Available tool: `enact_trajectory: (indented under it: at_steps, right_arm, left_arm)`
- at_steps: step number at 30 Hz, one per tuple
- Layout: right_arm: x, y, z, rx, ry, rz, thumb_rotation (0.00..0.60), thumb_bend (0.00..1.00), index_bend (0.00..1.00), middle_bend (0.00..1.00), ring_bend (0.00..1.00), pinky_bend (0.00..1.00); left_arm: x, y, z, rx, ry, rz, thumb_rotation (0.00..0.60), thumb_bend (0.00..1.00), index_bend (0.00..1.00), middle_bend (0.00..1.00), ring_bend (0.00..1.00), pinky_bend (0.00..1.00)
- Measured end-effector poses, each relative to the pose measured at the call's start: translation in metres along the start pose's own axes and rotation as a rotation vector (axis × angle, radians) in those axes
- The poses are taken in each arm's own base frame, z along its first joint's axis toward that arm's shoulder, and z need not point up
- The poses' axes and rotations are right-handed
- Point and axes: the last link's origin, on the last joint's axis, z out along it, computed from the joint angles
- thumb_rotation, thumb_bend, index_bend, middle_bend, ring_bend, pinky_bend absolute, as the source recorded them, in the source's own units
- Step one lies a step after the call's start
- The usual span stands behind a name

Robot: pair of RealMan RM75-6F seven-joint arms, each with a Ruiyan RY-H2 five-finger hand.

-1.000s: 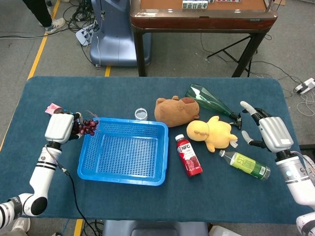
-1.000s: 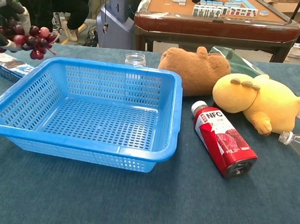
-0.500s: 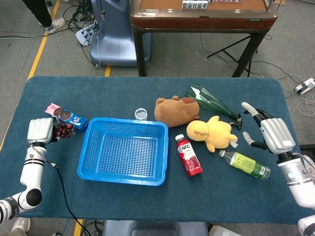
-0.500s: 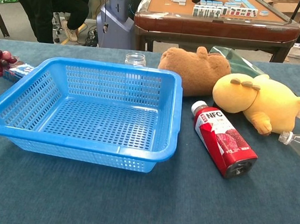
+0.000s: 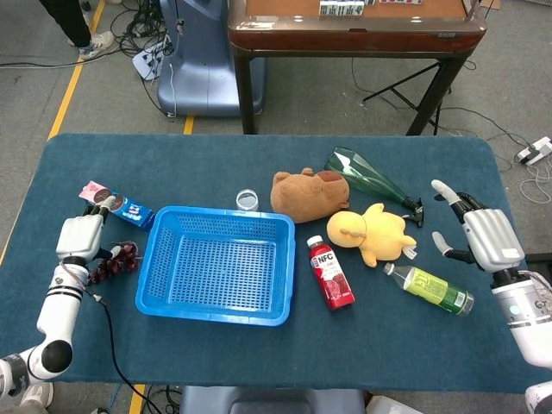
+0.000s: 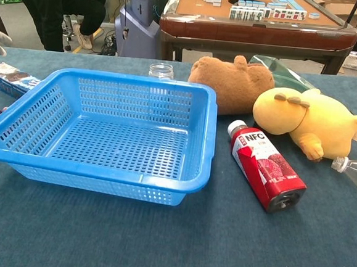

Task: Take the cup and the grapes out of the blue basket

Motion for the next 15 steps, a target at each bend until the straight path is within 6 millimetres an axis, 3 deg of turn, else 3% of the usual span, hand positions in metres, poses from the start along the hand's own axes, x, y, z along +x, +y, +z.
enact_trajectory:
  at_steps: [7, 15]
  right_arm:
    - [-0.001, 0.011, -0.019, -0.029, 0.025, -0.060, 0.600, 0.36, 0.09, 0.25, 0.20, 0.38]
    - [-0.019, 0.029, -0.061, -0.090, 0.057, -0.080, 0.600, 0.36, 0.12, 0.25, 0.20, 0.38]
  left_arm:
    - [0.005, -0.004, -0.030, -0.026, 0.068, -0.071, 0.600, 0.25, 0.07, 0.13, 0.14, 0.30]
    - [0.002, -0.027, -0.071, -0.016, 0.159, -0.113, 0.600, 0.25, 0.08, 0.13, 0.14, 0.30]
